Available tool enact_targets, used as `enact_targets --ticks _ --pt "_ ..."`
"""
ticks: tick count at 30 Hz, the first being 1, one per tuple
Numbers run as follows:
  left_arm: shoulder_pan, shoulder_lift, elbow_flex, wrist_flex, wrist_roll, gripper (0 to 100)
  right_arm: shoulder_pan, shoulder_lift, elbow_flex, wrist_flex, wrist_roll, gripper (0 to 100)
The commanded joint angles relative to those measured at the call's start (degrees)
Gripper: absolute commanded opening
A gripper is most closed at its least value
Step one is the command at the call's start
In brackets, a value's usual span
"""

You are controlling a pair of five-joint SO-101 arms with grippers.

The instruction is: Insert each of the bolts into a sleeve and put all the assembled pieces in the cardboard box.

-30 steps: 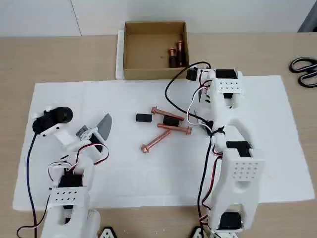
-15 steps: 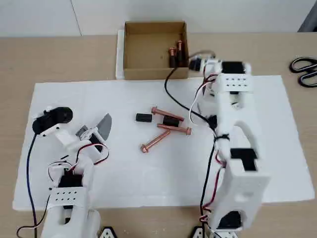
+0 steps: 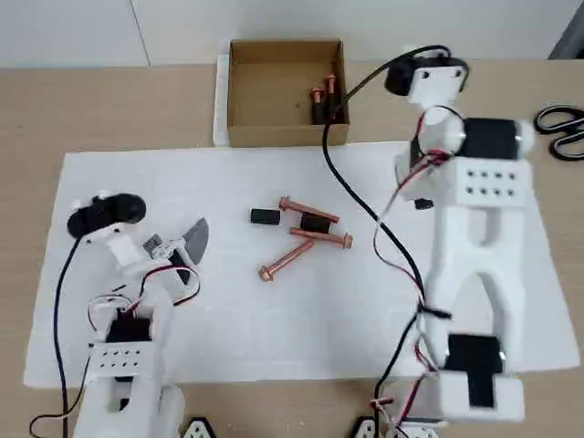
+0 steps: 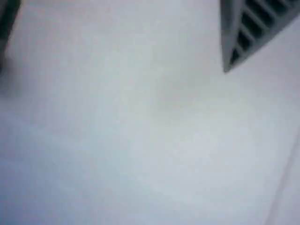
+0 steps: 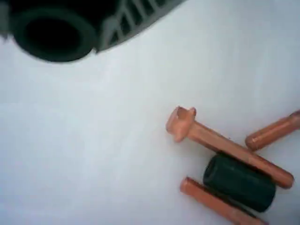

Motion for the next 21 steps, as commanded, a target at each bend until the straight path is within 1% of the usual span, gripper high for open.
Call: enact_targets --ticks 1,3,6,9,12,15,18,21 --pt "0.2 -0.9 -11.6 16.8 -3.6 29 1.5 -7.5 1.4 0.3 0.1 0.4" --pt "0.3 -0.8 -16.7 22.2 -7.8 29 1.5 -8.7 2.4 0.3 0.1 0.4" --pt "0.4 -0.8 -21.2 25.3 -17.4 29 1.7 -9.4 3.1 0.3 0.1 0.4" --pt "3.1 -0.8 -22.3 28.2 -22.6 29 4.2 -9.2 3.4 0.3 0.1 0.4" --pt "8.4 -0.7 -21.9 30.7 -22.7 29 8.0 -9.3 5.2 0.4 0.1 0.4" --pt "14.3 -0.7 -21.9 30.7 -22.7 29 12.5 -9.7 8.3 0.4 0.1 0.4" --pt "19.0 -0.7 -21.6 28.1 -22.9 29 17.4 -9.8 9.5 0.4 0.1 0.4" --pt "21.2 -0.7 -20.6 24.4 -22.9 29 21.4 -10.1 10.6 0.7 0.1 0.4"
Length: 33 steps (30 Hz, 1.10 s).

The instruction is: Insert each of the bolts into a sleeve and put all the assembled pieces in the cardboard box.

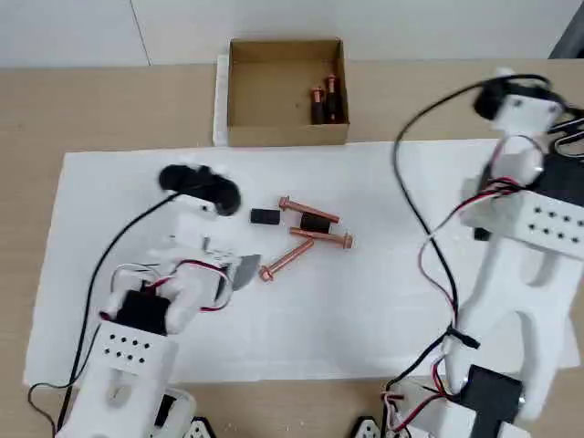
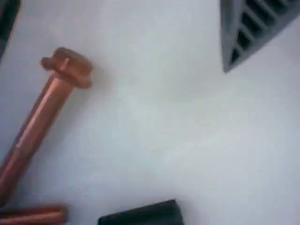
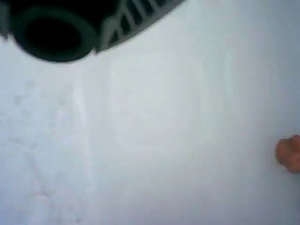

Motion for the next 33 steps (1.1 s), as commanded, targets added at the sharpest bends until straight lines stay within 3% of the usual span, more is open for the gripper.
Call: enact_targets --ticks 1,8,16,27,33 --pt "2.4 -0.7 -0.9 -4.9 -0.5 29 4.9 -3.7 0.9 0.7 0.1 0.4" --pt "2.5 3.3 -0.9 -7.6 -1.1 29 7.3 -13.9 7.7 0.4 0.4 0.4" --pt "2.5 23.9 -21.7 5.5 -2.4 29 6.2 -15.8 9.2 -0.2 3.3 0.4" --pt "3.1 53.1 -36.7 5.7 -5.4 29 6.2 -15.7 9.3 -0.3 3.1 0.4" --pt "3.3 56.6 -38.9 5.7 -6.4 29 6.2 -15.8 9.3 -0.2 2.8 0.4"
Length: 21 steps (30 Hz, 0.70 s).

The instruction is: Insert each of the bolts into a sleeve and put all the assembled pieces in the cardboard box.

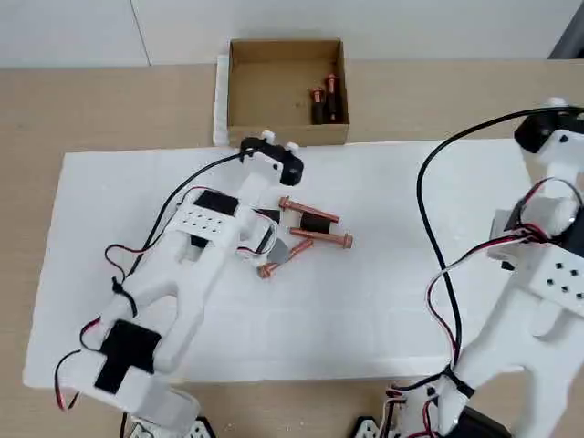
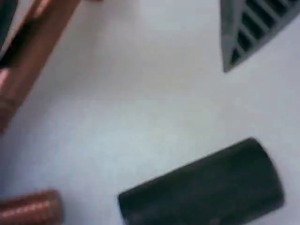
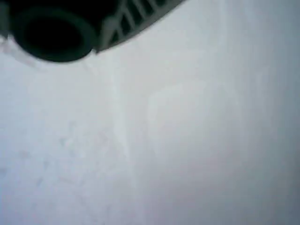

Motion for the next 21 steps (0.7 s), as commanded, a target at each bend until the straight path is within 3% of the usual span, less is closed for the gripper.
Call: enact_targets --ticks 1,10,21 --pt "0.1 0.0 -2.7 0.2 -1.3 29 -0.3 -2.1 0.1 -0.2 0.3 0.4" --pt "0.9 0.5 -2.1 0.2 -4.1 28 -0.3 -2.1 0.1 -0.3 0.3 0.4" --pt "3.4 0.5 1.4 -2.4 -4.2 14 -0.4 -2.1 0.1 -0.3 0.2 0.4"
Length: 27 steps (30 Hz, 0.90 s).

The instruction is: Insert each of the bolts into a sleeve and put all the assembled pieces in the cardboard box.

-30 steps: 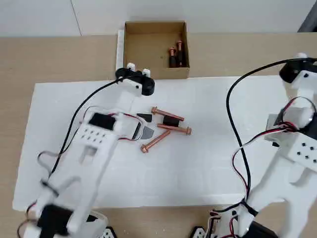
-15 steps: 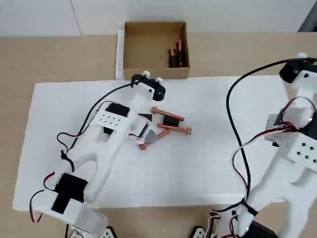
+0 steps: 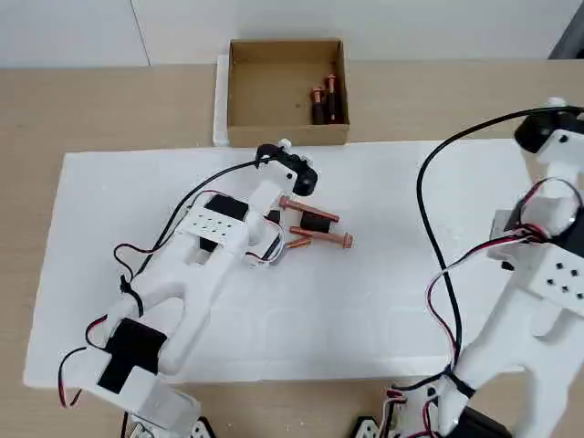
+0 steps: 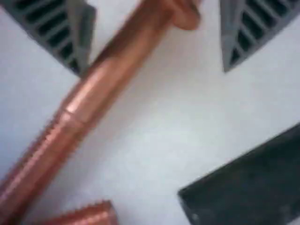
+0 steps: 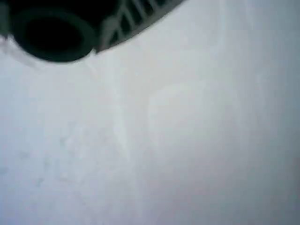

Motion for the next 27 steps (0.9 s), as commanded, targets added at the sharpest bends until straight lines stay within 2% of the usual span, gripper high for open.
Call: enact_targets --ticks 1,15,22,27 --pt "0.8 -0.3 0.4 -1.2 -0.8 14 -0.4 -2.1 0.1 -0.3 0.2 0.4" --pt "0.9 -0.2 1.4 -2.5 -0.8 1 -0.4 -2.1 0.1 -0.3 0.2 0.4" --pt "1.1 -0.3 1.3 -2.1 -0.8 1 -0.4 -2.1 0.2 -0.3 0.2 0.4" --pt "2.5 -0.9 0.9 0.4 -4.0 1 -0.4 -2.0 0.2 -0.3 0.2 0.4"
